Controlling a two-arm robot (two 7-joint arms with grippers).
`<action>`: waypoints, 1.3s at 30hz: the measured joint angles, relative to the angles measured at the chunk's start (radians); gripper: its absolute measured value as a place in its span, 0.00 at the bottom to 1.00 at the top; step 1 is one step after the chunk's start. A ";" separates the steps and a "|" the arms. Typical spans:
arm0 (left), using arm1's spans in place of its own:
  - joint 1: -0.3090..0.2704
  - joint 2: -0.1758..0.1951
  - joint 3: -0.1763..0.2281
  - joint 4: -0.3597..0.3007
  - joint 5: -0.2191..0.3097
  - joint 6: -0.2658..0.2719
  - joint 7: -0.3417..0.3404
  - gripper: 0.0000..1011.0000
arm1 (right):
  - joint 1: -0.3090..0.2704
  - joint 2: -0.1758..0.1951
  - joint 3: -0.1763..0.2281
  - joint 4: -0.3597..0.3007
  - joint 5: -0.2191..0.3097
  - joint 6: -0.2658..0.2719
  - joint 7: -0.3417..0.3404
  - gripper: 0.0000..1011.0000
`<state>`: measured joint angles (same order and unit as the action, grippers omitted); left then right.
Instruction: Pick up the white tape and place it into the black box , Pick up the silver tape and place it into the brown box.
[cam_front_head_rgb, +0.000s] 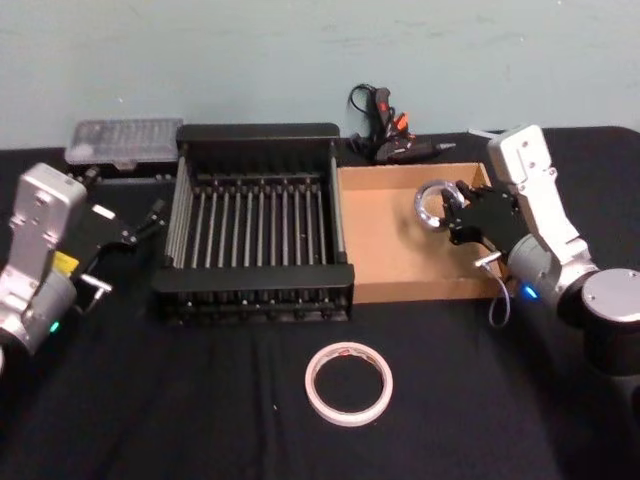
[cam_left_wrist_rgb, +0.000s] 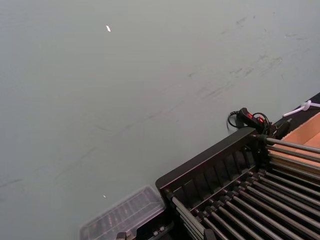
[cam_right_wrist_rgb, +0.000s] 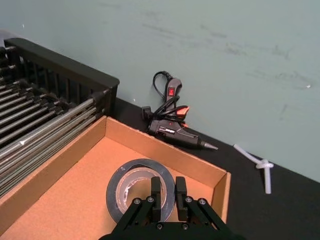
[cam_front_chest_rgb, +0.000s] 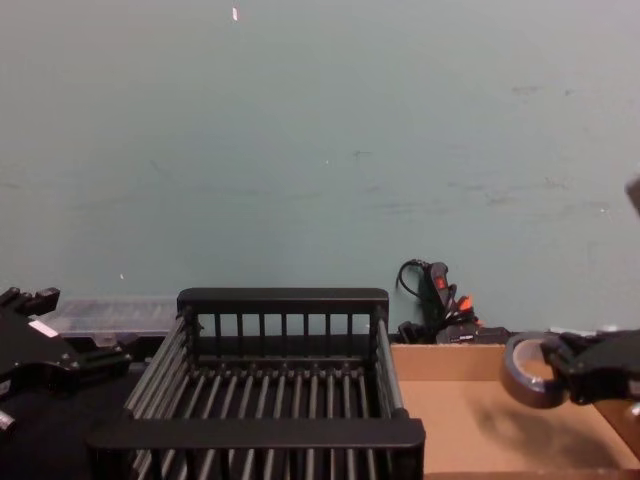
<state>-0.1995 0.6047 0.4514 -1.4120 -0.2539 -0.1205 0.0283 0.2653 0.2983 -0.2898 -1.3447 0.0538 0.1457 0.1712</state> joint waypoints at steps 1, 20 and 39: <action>0.000 0.000 0.000 0.000 0.000 0.000 0.000 0.99 | 0.009 -0.008 -0.001 0.020 -0.004 -0.004 0.002 0.17; 0.000 0.000 0.000 0.000 0.000 0.000 0.000 0.99 | 0.030 -0.030 0.002 0.067 -0.016 -0.014 0.014 0.21; 0.000 0.000 0.000 0.000 0.000 0.000 0.000 0.99 | 0.028 -0.028 0.002 0.064 -0.015 -0.013 0.013 0.77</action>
<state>-0.1995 0.6047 0.4514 -1.4119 -0.2539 -0.1205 0.0282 0.2933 0.2699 -0.2882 -1.2809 0.0387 0.1325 0.1838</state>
